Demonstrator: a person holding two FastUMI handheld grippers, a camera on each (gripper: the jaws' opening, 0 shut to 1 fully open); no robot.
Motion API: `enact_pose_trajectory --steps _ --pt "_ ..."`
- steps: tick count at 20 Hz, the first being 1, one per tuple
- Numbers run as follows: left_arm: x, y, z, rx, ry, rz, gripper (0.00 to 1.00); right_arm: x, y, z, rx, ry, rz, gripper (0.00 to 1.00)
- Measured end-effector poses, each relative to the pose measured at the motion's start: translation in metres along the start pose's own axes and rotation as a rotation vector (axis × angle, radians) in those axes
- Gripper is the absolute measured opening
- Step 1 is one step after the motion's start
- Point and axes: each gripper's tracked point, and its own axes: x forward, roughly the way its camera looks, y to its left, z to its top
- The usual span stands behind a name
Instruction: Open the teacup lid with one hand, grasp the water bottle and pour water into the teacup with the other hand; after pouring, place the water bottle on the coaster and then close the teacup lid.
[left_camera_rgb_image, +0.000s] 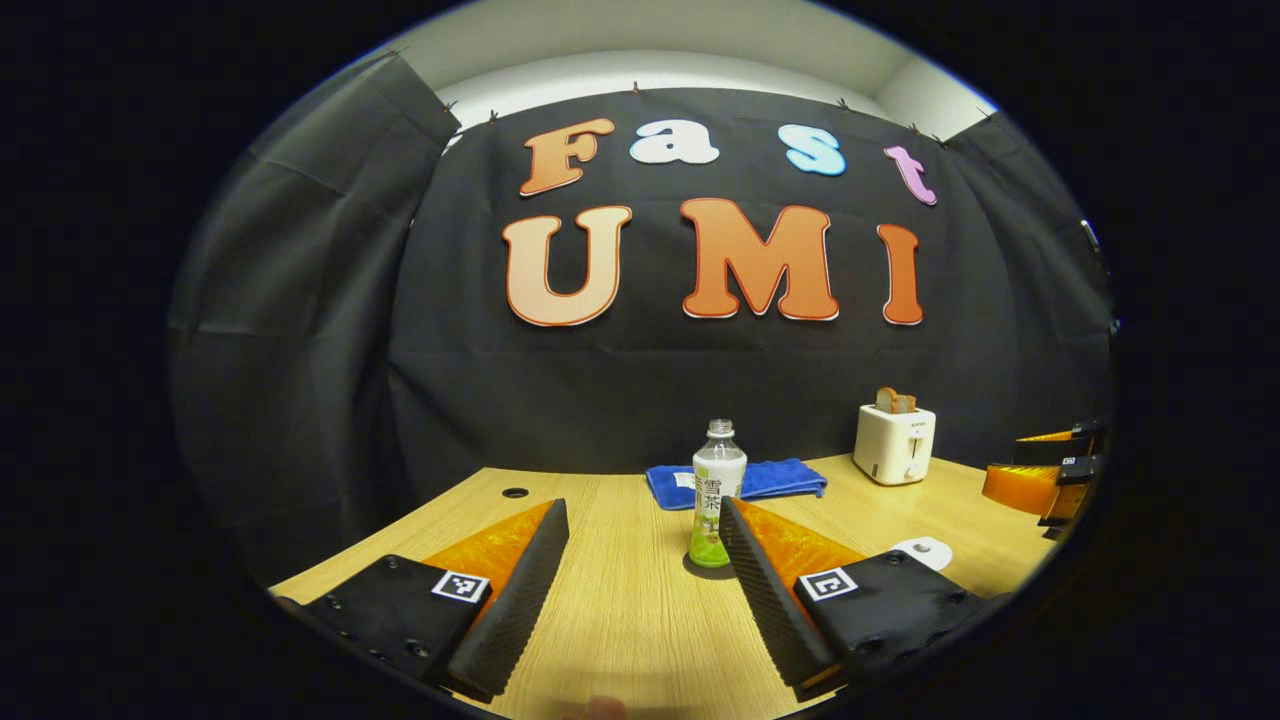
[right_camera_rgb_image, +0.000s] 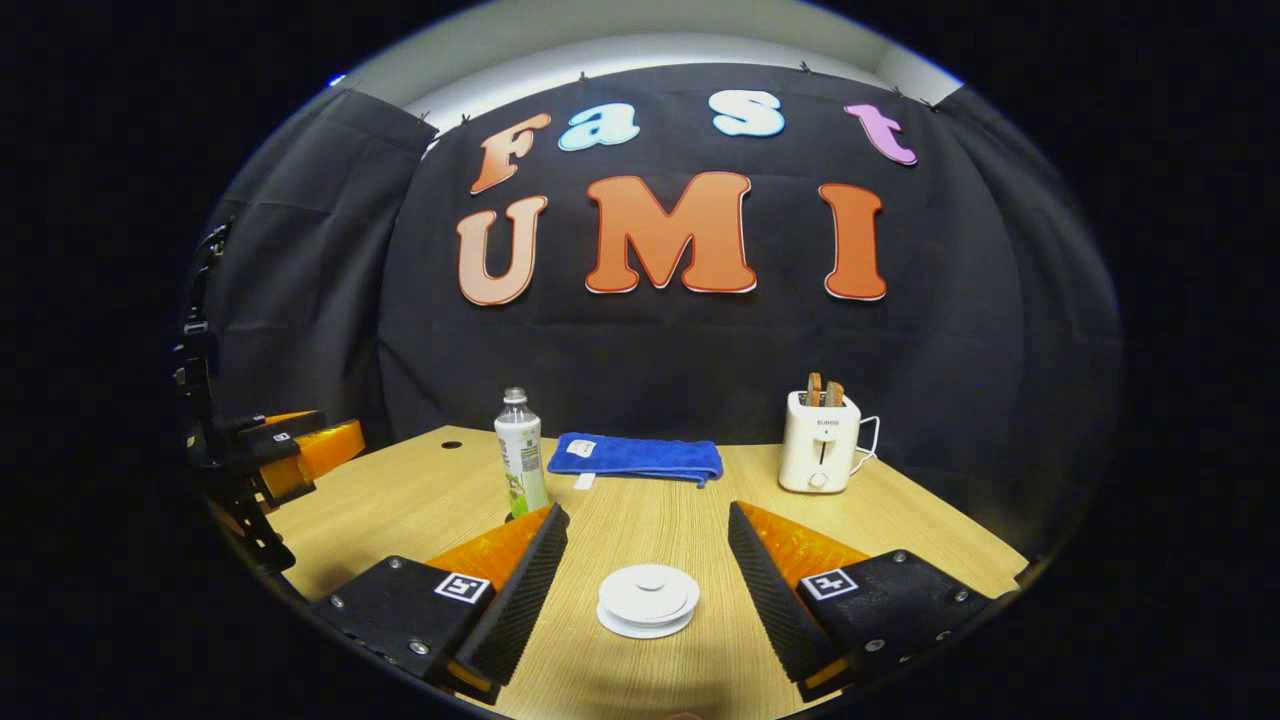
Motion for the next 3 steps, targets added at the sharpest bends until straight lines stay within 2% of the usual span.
enact_pose_trajectory --steps 2,3 --pt "-0.0068 0.0072 0.0043 0.007 -0.006 0.017 0.96 -0.0069 -0.0020 -0.0005 -0.002 -0.014 -0.005 0.97" --pt "-0.0099 0.0107 0.0050 0.010 -0.007 0.026 0.94 -0.0071 -0.0036 -0.0001 -0.004 -0.008 -0.012 0.97"
